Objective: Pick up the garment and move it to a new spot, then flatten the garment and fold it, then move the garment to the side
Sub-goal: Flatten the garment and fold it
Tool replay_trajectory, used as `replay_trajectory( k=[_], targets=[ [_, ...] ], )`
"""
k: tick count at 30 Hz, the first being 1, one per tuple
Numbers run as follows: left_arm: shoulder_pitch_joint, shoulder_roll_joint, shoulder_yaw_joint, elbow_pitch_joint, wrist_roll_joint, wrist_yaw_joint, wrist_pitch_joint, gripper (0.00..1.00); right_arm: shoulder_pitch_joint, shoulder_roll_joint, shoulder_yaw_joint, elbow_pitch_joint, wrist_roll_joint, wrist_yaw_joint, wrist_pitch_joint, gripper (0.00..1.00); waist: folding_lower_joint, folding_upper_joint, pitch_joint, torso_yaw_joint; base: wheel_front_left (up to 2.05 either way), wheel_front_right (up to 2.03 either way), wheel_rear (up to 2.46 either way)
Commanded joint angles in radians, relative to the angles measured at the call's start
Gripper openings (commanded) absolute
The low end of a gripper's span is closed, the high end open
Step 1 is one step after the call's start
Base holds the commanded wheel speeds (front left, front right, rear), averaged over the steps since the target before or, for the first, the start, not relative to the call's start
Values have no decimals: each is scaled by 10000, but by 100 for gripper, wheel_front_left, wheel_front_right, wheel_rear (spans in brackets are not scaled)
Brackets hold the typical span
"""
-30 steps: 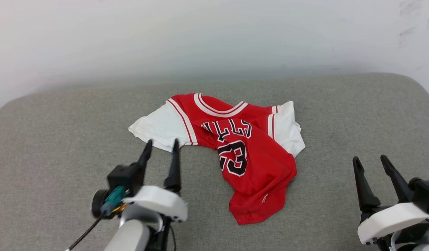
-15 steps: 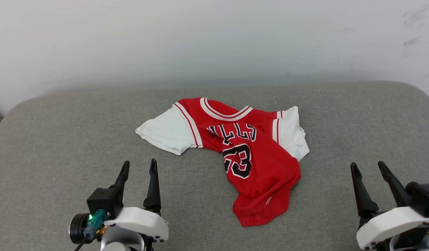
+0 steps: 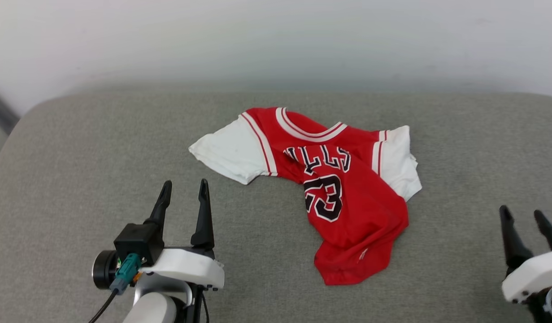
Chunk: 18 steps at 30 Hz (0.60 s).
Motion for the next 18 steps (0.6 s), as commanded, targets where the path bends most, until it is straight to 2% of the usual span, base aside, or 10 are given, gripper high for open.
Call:
replay_trajectory(
  k=[1, 7, 14, 18],
  targets=[
    [-215, -23, 1, -93, 100, -9, -66, 100, -465, -140, -227, 280, 375, -3, 250, 100, 0, 0, 451, 335, 0, 0, 0],
    [-626, -186, 95, -299, 336, 0, -122, 100, -1847, -922, -515, 1539, 1326, -3, 2119, 100, 0, 0, 1311, 894, 0, 0, 0],
    [-981, -539, 313, -525, 625, -63, -149, 100, -3281, -1894, 242, 2350, 2299, -2, 4751, 100, 0, 0, 2181, 1590, 0, 0, 0],
    [-1007, -806, 529, -642, 799, -180, -150, 100, -3935, -2248, 799, 2582, 2551, -2, 5705, 100, 0, 0, 2541, 1893, 0, 0, 0]
  ],
)
